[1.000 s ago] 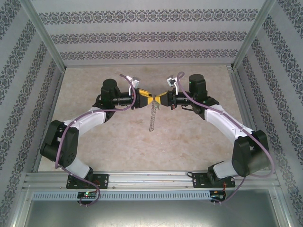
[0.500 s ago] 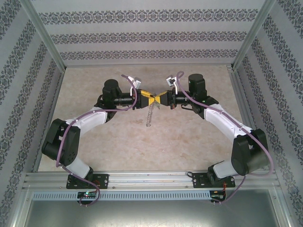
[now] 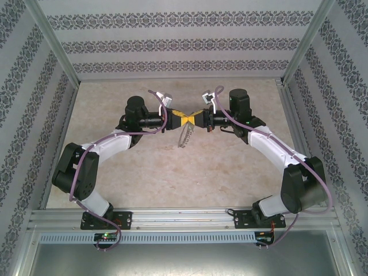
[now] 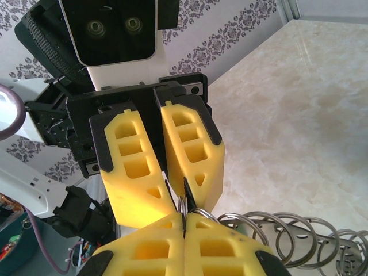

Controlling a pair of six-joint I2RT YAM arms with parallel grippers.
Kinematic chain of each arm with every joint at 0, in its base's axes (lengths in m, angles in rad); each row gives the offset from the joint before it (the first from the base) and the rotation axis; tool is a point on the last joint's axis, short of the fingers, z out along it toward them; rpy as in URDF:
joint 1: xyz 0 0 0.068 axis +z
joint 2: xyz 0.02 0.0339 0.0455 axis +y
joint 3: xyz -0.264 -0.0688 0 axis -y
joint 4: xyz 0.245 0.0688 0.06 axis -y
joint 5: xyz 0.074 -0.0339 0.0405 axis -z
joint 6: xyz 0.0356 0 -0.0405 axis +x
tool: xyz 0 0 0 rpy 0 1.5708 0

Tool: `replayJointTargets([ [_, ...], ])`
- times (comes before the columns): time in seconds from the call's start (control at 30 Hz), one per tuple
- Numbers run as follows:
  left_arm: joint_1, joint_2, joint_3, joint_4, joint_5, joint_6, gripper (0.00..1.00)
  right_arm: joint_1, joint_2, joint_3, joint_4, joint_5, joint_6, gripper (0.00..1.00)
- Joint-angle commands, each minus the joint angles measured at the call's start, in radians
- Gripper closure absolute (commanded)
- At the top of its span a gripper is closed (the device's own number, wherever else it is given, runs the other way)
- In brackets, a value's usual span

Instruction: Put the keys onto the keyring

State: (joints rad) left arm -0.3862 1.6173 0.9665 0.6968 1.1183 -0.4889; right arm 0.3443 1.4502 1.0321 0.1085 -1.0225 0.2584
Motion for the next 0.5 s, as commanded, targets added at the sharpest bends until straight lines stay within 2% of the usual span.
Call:
replayJointTargets([
  [0.0,-0.008,0.001,0.016,0.084,0.019,-0.019,0.83,0.003,0.009,0.031,0.035,-0.027,-0.01,1.0],
  [0.13,-0.008,0.0,0.014,0.091,0.02,-0.022,0.84,0.001,0.005,0.031,0.033,-0.03,-0.011,1.0],
  [0.27,-0.008,-0.002,0.011,0.092,0.012,-0.02,0.74,-0.002,0.002,0.027,0.029,-0.027,-0.014,1.0],
  [0.47,-0.008,-0.005,0.012,0.088,0.009,-0.014,0.77,-0.007,-0.002,0.024,0.027,-0.026,-0.016,1.0],
])
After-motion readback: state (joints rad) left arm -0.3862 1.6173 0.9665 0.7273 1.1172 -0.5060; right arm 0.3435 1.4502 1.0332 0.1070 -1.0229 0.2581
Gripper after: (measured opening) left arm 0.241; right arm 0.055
